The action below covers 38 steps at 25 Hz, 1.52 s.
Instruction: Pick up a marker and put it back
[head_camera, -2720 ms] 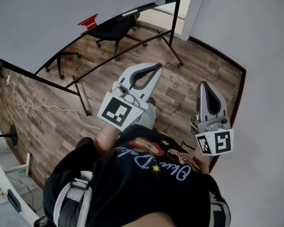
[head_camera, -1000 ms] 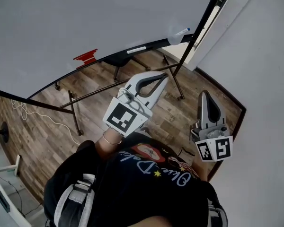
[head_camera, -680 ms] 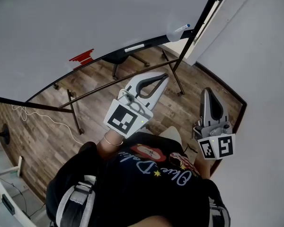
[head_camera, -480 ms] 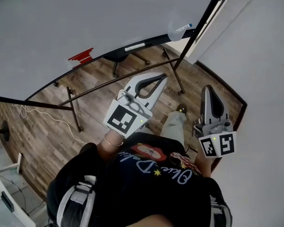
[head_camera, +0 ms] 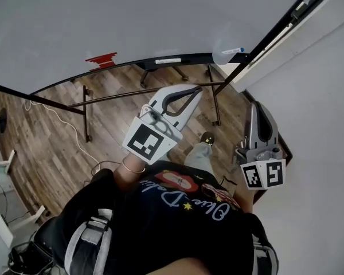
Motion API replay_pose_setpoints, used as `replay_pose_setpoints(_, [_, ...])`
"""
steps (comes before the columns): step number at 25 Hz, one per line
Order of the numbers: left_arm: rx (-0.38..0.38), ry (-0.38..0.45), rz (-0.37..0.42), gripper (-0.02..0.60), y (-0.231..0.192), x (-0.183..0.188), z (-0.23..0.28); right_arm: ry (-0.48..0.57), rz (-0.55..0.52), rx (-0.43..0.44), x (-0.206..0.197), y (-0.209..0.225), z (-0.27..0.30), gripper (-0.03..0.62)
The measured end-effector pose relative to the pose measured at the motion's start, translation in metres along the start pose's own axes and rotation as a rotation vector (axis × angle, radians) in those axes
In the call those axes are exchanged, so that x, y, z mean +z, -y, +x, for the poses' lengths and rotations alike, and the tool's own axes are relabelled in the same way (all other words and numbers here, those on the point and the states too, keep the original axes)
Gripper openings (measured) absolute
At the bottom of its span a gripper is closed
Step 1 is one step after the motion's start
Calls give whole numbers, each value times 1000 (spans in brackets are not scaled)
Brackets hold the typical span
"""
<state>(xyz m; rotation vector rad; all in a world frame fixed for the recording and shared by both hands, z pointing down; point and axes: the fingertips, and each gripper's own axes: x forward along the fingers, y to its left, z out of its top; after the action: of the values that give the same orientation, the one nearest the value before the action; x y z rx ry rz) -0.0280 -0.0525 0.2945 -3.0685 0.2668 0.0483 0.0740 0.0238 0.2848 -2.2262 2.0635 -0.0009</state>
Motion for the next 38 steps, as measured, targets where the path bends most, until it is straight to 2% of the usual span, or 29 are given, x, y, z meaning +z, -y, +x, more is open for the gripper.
replay_pose_setpoints(22, [294, -33, 28, 3, -26, -12, 106, -15, 54, 289, -8, 110, 81, 2])
replay_pose_setpoints(33, [467, -60, 27, 3, -25, -25, 118, -42, 64, 463, -21, 128, 107, 23])
replay_pose_setpoints(38, [516, -75, 39, 4, -22, -30, 116, -51, 62, 499, -28, 132, 111, 32])
